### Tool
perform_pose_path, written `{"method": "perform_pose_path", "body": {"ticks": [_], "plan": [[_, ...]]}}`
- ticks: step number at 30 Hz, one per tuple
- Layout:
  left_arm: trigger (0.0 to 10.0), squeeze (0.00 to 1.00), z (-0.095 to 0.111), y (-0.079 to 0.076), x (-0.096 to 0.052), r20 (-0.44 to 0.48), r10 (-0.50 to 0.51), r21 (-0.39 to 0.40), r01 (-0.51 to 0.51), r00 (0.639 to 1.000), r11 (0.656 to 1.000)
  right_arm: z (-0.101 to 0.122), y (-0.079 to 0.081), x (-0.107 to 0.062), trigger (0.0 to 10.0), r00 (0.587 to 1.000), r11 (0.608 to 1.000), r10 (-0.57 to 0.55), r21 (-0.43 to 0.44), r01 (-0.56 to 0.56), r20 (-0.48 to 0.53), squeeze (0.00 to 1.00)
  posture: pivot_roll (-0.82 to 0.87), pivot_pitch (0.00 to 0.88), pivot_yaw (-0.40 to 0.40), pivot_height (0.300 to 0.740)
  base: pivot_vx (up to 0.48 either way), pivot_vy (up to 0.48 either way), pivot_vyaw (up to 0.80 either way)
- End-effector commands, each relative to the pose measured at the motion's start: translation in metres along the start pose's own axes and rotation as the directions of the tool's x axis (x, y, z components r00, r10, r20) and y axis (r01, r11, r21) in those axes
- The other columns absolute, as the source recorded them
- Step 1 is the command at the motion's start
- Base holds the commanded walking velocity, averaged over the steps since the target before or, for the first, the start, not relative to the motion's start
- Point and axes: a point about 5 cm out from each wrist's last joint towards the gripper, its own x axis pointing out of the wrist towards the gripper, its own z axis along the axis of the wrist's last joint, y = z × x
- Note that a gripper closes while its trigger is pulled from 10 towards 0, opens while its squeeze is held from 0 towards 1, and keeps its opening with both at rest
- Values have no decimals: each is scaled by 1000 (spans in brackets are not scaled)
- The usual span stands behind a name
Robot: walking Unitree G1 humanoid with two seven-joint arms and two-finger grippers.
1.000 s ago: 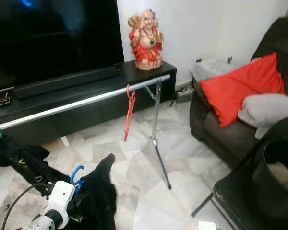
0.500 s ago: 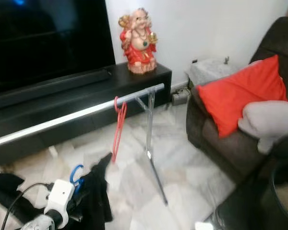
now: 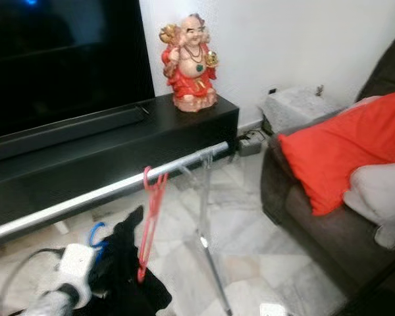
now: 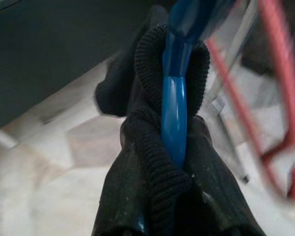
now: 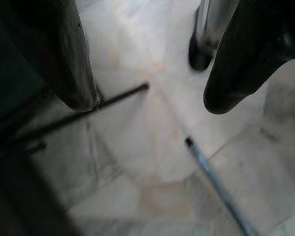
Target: Hang hanger
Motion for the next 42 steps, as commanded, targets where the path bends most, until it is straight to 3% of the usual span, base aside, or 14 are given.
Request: {"method": "perform_pose_path", "body": {"ticks": [1, 9, 17, 21, 25, 42], "plan": [[10000, 0, 2, 15, -5, 9, 42, 13, -42, 999, 999, 6, 16, 0, 10000, 999, 999, 45, 19, -46, 20, 0, 74, 0, 33, 740, 0, 0, 0], [10000, 0, -1, 14, -6, -3, 42, 17, -42, 999, 999, 6, 17, 0, 10000, 999, 999, 50, -3, -50, 21, 0, 74, 0, 33, 740, 0, 0, 60], [10000, 0, -2, 14, -7, -4, 50, 18, -50, 999, 999, 2, 17, -1, 10000, 998, 998, 62, -21, -62, 10, 0, 73, 0, 32, 740, 0, 0, 800], [10000, 0, -1, 15, -6, -6, 57, 58, -57, 998, 997, 0, 17, -1, 10000, 998, 997, 68, -26, -68, 4, 0, 74, 0, 31, 740, 0, -97, 800], [10000, 0, -2, 13, -6, -10, 56, 40, -56, 998, 998, -1, 17, -1, 10000, 997, 997, 78, -8, -78, -6, 0, 72, 0, 30, 740, 0, -189, 634], [10000, 0, -1, 10, -2, 0, 48, 42, -48, 999, 998, 0, 15, -1, 10000, 998, 998, 66, -18, -66, -7, 0, 70, 0, 24, 740, 0, 0, 0]]}}
